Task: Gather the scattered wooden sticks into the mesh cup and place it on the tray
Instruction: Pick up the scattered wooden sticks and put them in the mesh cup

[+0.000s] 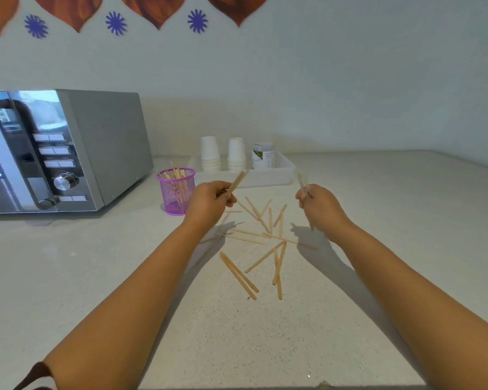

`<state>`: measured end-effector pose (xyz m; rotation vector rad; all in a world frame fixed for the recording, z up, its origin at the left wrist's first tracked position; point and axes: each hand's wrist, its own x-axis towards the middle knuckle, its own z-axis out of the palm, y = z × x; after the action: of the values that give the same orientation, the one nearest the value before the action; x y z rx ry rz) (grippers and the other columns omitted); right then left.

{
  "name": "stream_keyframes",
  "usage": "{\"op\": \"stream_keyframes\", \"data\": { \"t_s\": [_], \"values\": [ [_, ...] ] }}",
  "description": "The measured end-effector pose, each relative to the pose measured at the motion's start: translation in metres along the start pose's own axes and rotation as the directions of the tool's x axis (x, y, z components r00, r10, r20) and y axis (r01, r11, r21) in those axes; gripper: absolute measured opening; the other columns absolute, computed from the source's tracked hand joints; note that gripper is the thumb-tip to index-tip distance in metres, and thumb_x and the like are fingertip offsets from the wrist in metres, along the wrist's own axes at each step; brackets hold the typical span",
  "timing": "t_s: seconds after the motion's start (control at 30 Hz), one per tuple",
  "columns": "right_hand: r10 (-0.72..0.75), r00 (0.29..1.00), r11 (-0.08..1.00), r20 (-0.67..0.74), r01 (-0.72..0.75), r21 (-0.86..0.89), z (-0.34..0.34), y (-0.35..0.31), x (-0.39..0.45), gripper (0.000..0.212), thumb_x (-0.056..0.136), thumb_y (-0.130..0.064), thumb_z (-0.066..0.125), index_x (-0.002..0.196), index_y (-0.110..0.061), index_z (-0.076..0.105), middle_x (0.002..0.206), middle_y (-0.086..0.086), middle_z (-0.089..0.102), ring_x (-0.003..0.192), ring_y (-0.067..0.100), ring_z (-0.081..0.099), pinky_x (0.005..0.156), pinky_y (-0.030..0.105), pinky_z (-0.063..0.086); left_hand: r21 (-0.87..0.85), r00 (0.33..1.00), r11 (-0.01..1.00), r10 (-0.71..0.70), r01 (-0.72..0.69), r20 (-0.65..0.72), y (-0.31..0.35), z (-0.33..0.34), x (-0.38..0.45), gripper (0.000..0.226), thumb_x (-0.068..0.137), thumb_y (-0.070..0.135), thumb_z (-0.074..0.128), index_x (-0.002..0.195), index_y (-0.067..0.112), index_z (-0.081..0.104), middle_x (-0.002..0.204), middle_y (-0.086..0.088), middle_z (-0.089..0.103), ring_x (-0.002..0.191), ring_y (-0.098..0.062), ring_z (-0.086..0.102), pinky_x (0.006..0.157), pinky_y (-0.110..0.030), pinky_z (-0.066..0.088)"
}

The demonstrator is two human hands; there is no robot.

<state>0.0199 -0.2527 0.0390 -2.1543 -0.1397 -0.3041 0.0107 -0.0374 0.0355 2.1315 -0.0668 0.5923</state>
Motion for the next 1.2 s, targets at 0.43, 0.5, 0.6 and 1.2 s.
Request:
{"op": "stream_keyframes", "data": {
  "t_s": [0.43,0.5,0.6,1.2],
  "values": [
    [0.08,0.995,0.873,0.063,-0.1,0.478,0.042,-0.102,0.034,0.022,0.101,-0.015,0.034,0.092,-0.016,0.054,0.086,-0.002,0.064,0.083,0.013,0.051,0.075,0.026,0.041,-0.56,0.944,0.807,-0.308,0.191,-0.122,-0.01,-0.121,0.069,0.012,0.087,-0.01,0.053,0.092,-0.003,0.062,0.075,-0.009,0.061,0.07,-0.018,0.062,0.064,-0.022,0.057],
    [0.05,0.994,0.874,0.096,-0.09,0.477,0.058,-0.122,0.048,0.021,0.099,-0.01,0.038,0.09,-0.013,0.057,0.085,-0.001,0.06,0.08,0.015,0.05,0.074,0.025,0.041,-0.514,0.93,0.828,-0.34,0.225,-0.14,-0.015,-0.128,0.081,0.014,0.087,-0.009,0.055,0.077,-0.001,0.062,0.075,-0.007,0.061,0.074,-0.019,0.062,0.067,-0.025,0.055],
    [0.017,0.995,0.898,0.099,-0.059,0.437,0.086,-0.146,0.067,0.021,0.095,-0.003,0.043,0.086,-0.009,0.061,0.094,0.006,0.055,0.06,0.011,0.046,0.061,0.021,0.041,-0.411,0.923,0.875,-0.348,0.256,-0.166,-0.025,-0.132,0.096,0.025,0.086,-0.008,0.058,0.066,0.007,0.057,0.073,-0.006,0.06,0.078,-0.022,0.061,0.06,-0.024,0.053],
    [-0.063,0.981,0.979,0.182,0.096,-0.178,0.194,-0.174,0.115,0.015,0.086,-0.015,0.062,0.094,-0.003,0.066,0.083,0.01,0.056,0.081,0.022,0.051,0.066,0.028,0.04,0.375,0.976,0.901,-0.212,0.218,-0.057,-0.056,-0.112,0.134,0.023,0.074,-0.006,0.064,0.089,0.008,0.056,0.087,-0.006,0.052,0.08,-0.023,0.05,0.065,-0.028,0.044]
  ]
}}
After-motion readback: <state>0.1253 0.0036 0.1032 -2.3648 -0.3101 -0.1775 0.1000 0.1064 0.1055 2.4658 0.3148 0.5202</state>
